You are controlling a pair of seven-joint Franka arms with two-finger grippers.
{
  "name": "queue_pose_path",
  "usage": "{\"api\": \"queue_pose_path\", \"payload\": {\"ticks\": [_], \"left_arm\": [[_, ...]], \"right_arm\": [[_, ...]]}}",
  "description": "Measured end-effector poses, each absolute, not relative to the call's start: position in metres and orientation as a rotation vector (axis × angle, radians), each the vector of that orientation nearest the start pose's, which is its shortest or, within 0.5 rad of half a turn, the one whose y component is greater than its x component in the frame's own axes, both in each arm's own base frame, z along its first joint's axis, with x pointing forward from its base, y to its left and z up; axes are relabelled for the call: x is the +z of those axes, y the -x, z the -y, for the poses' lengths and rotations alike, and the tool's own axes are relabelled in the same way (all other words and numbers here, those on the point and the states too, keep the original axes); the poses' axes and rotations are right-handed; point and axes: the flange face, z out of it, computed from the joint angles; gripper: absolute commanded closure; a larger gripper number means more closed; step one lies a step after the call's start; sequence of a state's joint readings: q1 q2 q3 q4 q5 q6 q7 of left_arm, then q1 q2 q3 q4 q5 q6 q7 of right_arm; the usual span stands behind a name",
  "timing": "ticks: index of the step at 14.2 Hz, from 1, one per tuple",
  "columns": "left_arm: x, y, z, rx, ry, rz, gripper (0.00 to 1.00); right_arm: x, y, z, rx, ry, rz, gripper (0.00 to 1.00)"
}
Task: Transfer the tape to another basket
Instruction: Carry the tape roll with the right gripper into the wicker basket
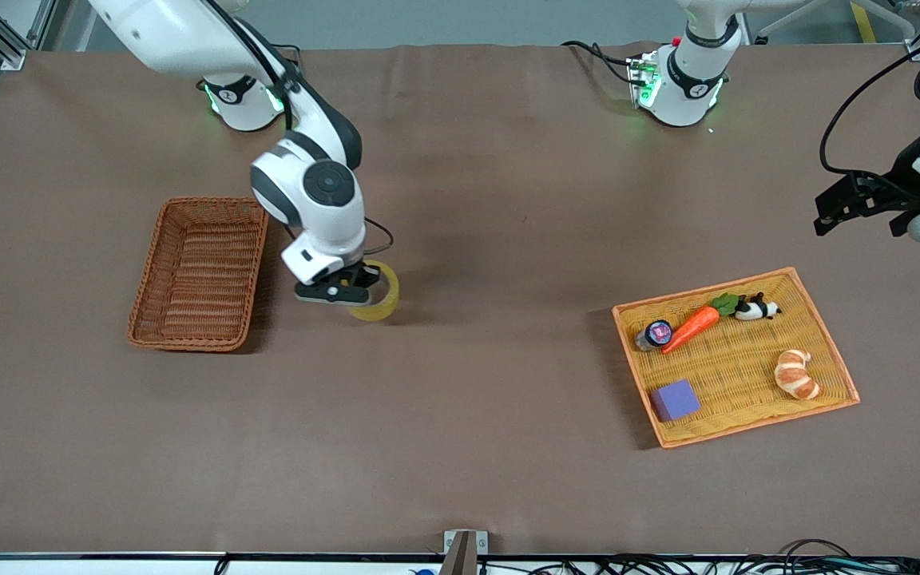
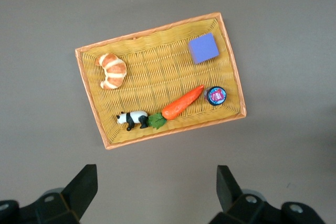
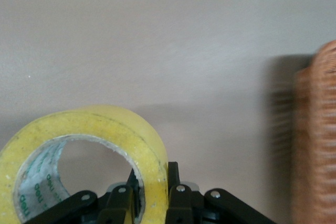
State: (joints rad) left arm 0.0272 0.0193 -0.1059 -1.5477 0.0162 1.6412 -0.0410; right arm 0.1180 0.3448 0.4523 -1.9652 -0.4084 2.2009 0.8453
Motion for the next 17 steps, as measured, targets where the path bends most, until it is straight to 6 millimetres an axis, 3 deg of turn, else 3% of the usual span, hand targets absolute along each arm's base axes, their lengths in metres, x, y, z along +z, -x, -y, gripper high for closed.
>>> {"api": "queue_pose_path", "payload": {"ticks": [3,6,9,12,14,17], "left_arm": [[0.635,-0.565,0.037,-0.133,3.129,-0.03,0.0],[0.635,-0.564,0.035,-0.123,3.13,0.011,0.0],[0.632,-0.562,0.035,-0.095,3.129,0.026,0.0],[0.628,-0.562,0.037,-0.079,3.129,0.021,0.0],[0.627,-0.562,0.038,-0.074,3.129,0.019,0.0],[0.621,-0.563,0.039,-0.057,3.129,0.016,0.0]], "right_arm": [[0.373,-0.551,-0.216,-0.083,3.325,0.097,1.0],[0.393,-0.567,-0.111,-0.023,3.343,0.256,1.0],[0.376,-0.562,-0.025,0.018,3.313,0.426,1.0],[0.335,-0.536,0.044,0.016,3.274,0.526,1.0],[0.303,-0.512,0.061,-0.009,3.256,0.555,1.0],[0.267,-0.483,0.053,-0.109,3.231,0.588,0.96]]}}
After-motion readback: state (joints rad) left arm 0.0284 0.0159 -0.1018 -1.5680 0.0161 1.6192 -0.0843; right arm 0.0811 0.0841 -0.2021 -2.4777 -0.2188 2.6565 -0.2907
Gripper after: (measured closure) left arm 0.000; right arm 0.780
